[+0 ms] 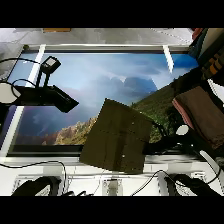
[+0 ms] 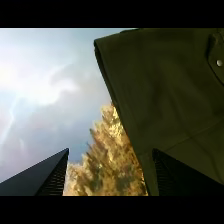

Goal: Fold the clothes and pants, and hang the long-sleeved shirts on hangers.

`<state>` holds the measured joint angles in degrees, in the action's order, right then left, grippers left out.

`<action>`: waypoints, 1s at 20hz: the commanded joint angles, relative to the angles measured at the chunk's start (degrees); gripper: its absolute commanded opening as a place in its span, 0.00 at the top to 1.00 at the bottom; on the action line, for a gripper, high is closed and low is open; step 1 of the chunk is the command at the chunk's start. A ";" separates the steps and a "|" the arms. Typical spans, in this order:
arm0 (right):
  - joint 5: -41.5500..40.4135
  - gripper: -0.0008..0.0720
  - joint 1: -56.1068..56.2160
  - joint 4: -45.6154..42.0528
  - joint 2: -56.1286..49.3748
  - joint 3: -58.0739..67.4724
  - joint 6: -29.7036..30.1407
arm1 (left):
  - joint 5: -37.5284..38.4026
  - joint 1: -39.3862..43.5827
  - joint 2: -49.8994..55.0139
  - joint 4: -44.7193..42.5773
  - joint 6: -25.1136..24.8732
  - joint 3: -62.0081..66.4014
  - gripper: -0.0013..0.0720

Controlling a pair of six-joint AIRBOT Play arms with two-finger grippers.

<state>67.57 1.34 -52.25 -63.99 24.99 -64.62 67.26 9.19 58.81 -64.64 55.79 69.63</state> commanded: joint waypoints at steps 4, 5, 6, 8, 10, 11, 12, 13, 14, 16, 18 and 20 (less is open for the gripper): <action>-16.33 0.92 3.69 4.39 -3.28 5.66 -2.47 | -1.84 -0.02 3.43 -0.13 0.42 -0.07 0.22; -18.60 0.92 3.69 4.42 -3.30 7.58 -3.54 | -2.91 -0.02 3.89 -0.11 0.42 -0.07 0.22; -21.22 0.92 3.69 4.39 -3.37 9.38 -5.44 | -4.13 -0.02 4.33 -0.09 0.44 -0.07 0.22; -25.66 0.92 3.69 4.39 -4.94 13.90 -8.17 | -5.35 -0.04 5.11 -0.11 0.44 -0.07 0.24; -26.49 0.92 3.69 4.39 -8.68 19.28 -8.41 | -5.14 -0.76 6.34 -0.09 2.38 -0.39 0.44; -26.32 0.92 3.69 4.39 -10.97 21.88 -8.46 | -5.16 -1.46 6.71 0.20 2.64 -1.51 0.44; -26.03 0.92 3.69 4.39 -13.07 23.93 -9.14 | -5.14 -2.38 6.73 0.72 3.39 -3.54 0.44; -25.94 0.92 3.69 4.39 -14.58 25.11 -10.60 | -5.05 -3.63 6.40 1.55 4.42 -6.54 0.44; -25.94 0.92 3.69 4.39 -15.61 25.59 -11.50 | -4.90 -5.01 5.70 3.52 5.03 -10.16 0.44; -24.96 0.92 3.69 3.74 -16.06 25.66 -11.41 | -4.85 -7.34 3.37 11.74 4.85 -19.32 0.43; -22.73 0.64 3.63 2.27 -16.00 25.73 -11.32 | -4.50 -7.34 1.31 18.75 4.87 -28.11 0.43; -20.13 0.12 3.54 -0.68 -16.00 25.81 -11.17 | -4.09 -5.01 1.20 24.13 4.87 -34.95 0.28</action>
<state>44.47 4.99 -49.67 -79.35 50.06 -75.35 62.46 3.38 61.19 -50.13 60.31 44.36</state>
